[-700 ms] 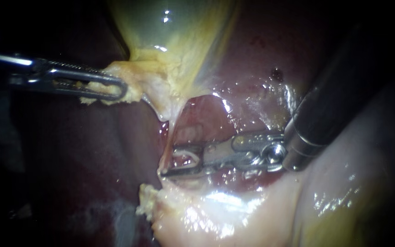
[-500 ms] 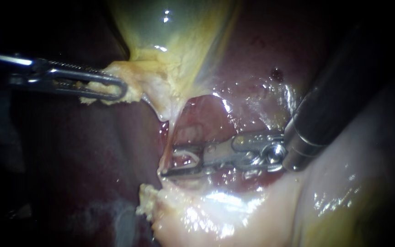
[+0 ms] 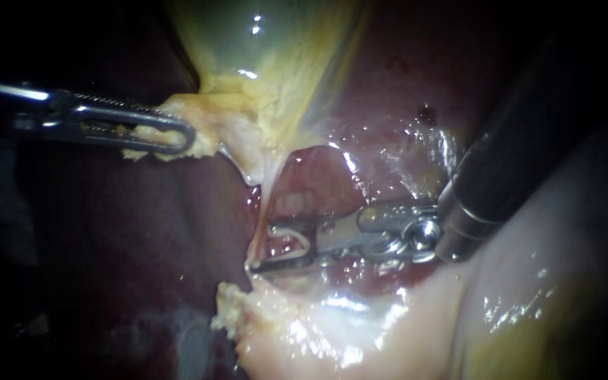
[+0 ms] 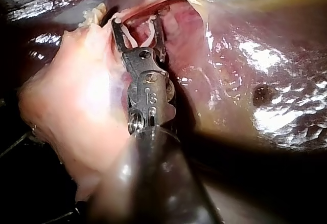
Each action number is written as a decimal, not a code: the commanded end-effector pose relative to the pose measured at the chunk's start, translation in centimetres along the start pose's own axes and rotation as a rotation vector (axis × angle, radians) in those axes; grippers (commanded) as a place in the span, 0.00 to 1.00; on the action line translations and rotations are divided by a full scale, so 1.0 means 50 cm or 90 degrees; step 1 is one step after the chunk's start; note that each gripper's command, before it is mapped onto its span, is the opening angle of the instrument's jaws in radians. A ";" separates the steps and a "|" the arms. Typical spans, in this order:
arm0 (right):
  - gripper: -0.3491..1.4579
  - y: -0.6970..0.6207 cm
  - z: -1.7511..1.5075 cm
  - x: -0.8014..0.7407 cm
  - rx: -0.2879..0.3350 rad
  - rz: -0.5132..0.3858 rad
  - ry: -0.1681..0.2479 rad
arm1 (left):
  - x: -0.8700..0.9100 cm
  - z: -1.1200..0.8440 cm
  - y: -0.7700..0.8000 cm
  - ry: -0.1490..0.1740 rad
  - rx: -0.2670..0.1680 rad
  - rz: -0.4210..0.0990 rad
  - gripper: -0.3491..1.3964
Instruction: Clipping first clip right tube
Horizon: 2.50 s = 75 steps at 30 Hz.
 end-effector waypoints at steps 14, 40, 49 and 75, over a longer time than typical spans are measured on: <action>0.47 -0.0012 -0.0140 0.0019 0.028 0.005 0.011 | -0.0001 -0.0002 -0.0002 0.000 -0.001 0.000 0.00; 0.47 -0.0047 -0.0195 0.0037 0.062 0.025 0.030 | -0.0001 -0.0005 -0.0001 -0.001 -0.001 0.000 0.00; 0.47 -0.0049 -0.0158 0.0027 0.084 0.041 0.032 | -0.0002 -0.0005 -0.0001 -0.001 -0.001 0.000 0.00; 0.47 -0.0040 -0.0036 0.0022 0.146 0.150 0.125 | -0.0002 -0.0004 0.0000 0.000 -0.001 0.000 0.00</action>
